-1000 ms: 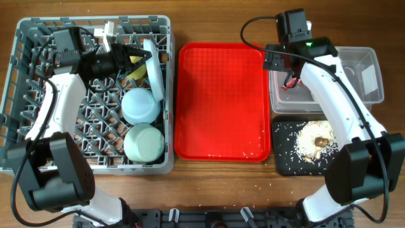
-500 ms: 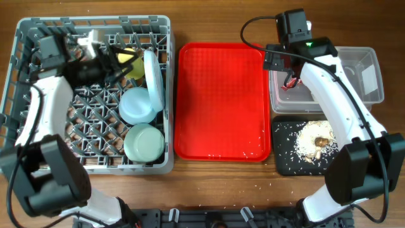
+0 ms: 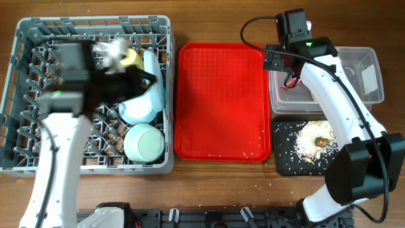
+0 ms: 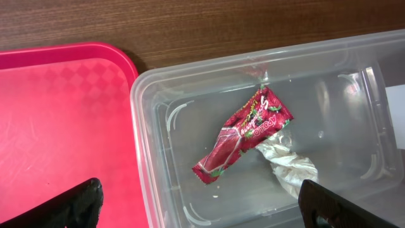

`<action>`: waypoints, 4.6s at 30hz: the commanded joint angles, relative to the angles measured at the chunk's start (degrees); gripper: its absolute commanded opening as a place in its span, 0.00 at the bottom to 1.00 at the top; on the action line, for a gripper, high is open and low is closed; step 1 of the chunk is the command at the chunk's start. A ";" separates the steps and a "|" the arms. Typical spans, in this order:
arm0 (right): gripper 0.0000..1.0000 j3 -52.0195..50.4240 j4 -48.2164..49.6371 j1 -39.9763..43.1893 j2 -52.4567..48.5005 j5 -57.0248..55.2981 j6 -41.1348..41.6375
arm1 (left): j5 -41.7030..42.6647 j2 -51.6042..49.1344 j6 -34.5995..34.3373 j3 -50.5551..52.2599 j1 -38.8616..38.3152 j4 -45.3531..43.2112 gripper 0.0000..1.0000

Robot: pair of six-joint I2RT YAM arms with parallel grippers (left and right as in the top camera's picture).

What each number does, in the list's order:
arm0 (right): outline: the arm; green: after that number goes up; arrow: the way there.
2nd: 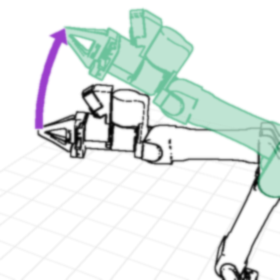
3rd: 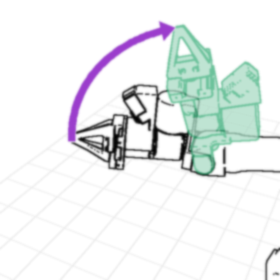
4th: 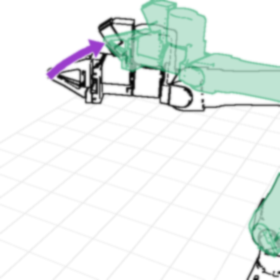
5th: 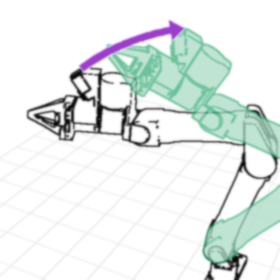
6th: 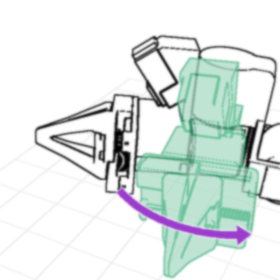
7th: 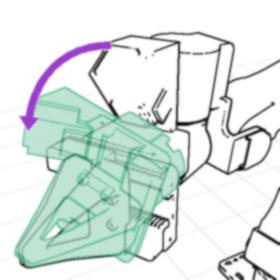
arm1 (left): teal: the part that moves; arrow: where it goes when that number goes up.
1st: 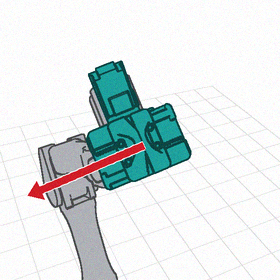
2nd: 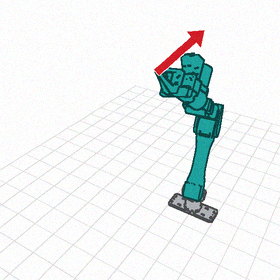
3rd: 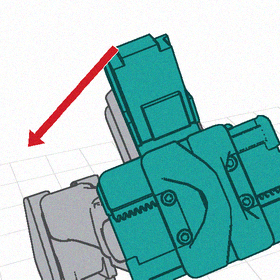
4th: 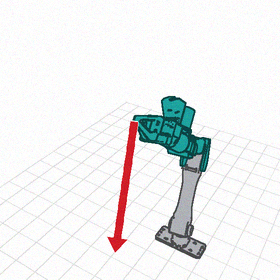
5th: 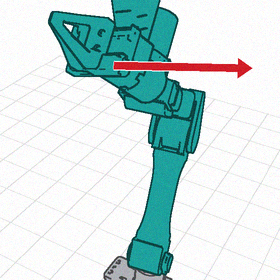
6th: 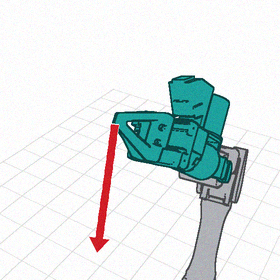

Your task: Sort waste into correct bins and load items into the dishwasher rack

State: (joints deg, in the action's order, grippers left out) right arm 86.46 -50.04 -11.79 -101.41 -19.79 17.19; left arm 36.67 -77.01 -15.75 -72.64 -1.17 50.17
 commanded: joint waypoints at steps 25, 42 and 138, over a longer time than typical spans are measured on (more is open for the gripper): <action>1.00 0.31 0.17 0.09 0.37 -0.90 -0.68 | -30.14 6.14 -5.79 0.57 -11.78 -3.02 0.21; 1.00 0.31 0.15 0.09 0.37 -0.90 -0.68 | -27.98 15.23 -9.14 0.57 -12.55 -2.10 1.00; 1.00 -86.16 50.14 11.87 101.13 22.88 6.99 | -28.00 15.17 -9.14 0.57 -12.55 -2.10 1.00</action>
State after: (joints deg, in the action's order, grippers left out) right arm 0.36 -0.03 0.16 -0.78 2.15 23.35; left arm 8.01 -61.82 -24.60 -72.05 -13.43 48.21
